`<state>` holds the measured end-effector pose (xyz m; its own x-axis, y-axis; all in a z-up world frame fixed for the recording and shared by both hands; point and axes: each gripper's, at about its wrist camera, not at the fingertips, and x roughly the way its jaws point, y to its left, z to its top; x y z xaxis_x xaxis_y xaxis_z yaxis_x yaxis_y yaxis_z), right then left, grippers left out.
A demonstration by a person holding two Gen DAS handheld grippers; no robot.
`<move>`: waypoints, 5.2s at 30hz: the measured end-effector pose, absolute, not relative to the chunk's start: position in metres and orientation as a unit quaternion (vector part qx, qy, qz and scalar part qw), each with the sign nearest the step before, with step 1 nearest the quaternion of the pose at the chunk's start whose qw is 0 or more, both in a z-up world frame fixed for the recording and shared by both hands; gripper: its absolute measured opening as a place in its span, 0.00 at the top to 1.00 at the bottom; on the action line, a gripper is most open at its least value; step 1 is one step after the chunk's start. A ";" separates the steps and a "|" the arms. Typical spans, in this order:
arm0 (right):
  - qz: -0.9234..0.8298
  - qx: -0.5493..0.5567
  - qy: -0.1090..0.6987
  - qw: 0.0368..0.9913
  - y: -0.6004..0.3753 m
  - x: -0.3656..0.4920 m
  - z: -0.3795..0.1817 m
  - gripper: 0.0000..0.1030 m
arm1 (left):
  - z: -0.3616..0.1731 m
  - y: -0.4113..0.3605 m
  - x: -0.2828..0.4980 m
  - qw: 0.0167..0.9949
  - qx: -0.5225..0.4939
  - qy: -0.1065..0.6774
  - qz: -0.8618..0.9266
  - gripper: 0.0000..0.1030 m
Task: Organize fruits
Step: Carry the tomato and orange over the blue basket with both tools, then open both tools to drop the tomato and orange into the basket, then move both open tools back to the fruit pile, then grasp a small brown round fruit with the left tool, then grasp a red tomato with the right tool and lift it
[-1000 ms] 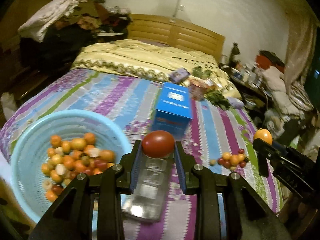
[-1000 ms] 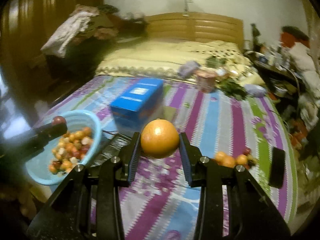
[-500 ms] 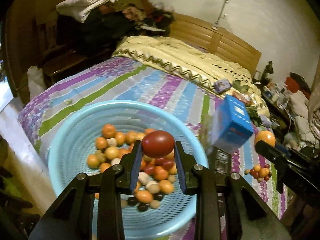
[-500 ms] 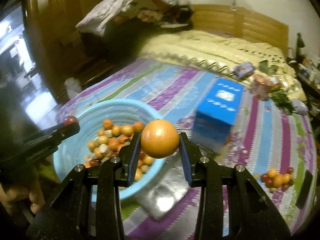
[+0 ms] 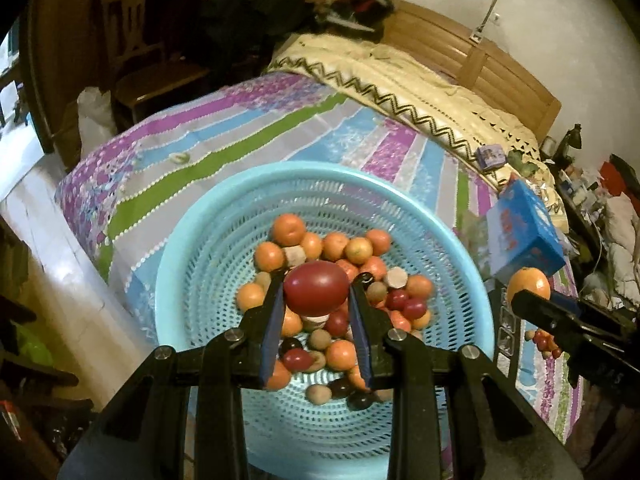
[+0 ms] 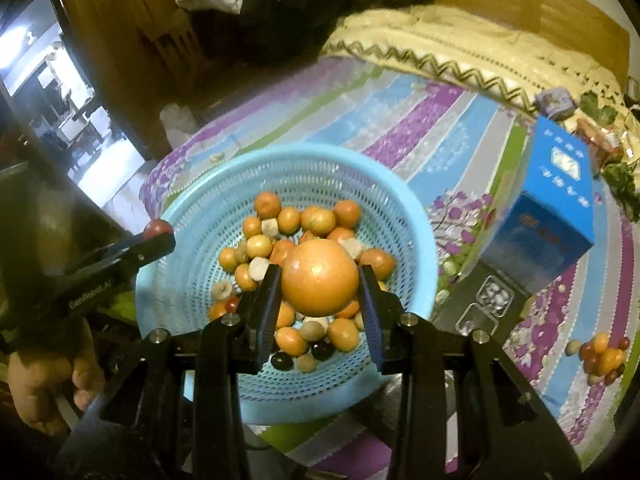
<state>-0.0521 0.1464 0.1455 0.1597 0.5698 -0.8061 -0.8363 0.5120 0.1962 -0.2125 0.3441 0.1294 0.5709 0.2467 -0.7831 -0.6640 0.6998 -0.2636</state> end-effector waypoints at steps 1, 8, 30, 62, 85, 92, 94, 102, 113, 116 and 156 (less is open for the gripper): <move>0.471 -0.152 0.450 0.744 0.149 -0.053 0.143 0.63 | 0.127 0.346 -0.212 0.841 -0.280 0.379 0.267 0.69; 0.469 -0.160 0.467 0.732 0.161 -0.056 0.130 0.63 | 0.112 0.346 -0.204 0.835 -0.287 0.401 0.245 0.69; 0.465 -0.164 0.473 0.730 0.169 -0.057 0.124 0.63 | 0.100 0.354 -0.206 0.829 -0.308 0.404 0.234 0.69; 0.471 -0.156 0.472 0.728 0.166 -0.055 0.119 0.48 | 0.089 0.348 -0.196 0.827 -0.302 0.417 0.225 0.39; 0.298 -0.103 0.474 0.822 -0.061 -0.046 0.074 0.18 | 0.152 0.231 -0.162 0.907 -0.271 0.304 0.109 0.13; 0.237 -0.060 0.507 0.826 -0.143 -0.039 0.048 0.18 | 0.142 0.089 -0.098 0.908 -0.194 0.365 -0.066 0.12; 0.226 -0.046 0.511 0.828 -0.161 -0.037 0.043 0.18 | 0.131 0.060 -0.084 0.903 -0.174 0.382 -0.090 0.12; 0.201 -0.011 0.522 0.829 -0.210 -0.021 0.023 0.19 | 0.069 -0.002 -0.006 0.892 -0.124 0.426 -0.091 0.12; 0.190 0.019 0.521 0.832 -0.252 -0.002 0.004 0.29 | -0.010 -0.021 0.099 0.874 -0.122 0.463 -0.082 0.44; 0.193 0.027 0.519 0.832 -0.258 0.007 0.004 0.34 | -0.021 -0.019 0.115 0.871 -0.129 0.471 -0.056 0.44; 0.223 0.018 0.467 0.855 -0.246 0.159 -0.015 0.71 | -0.023 -0.030 0.097 0.863 -0.159 0.472 -0.084 0.79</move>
<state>0.1586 -0.2458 -0.0151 0.4643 0.3985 -0.7910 -0.3647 0.8999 0.2392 0.0971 -0.0300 -0.0231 0.5410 -0.2951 -0.7875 -0.0055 0.9352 -0.3542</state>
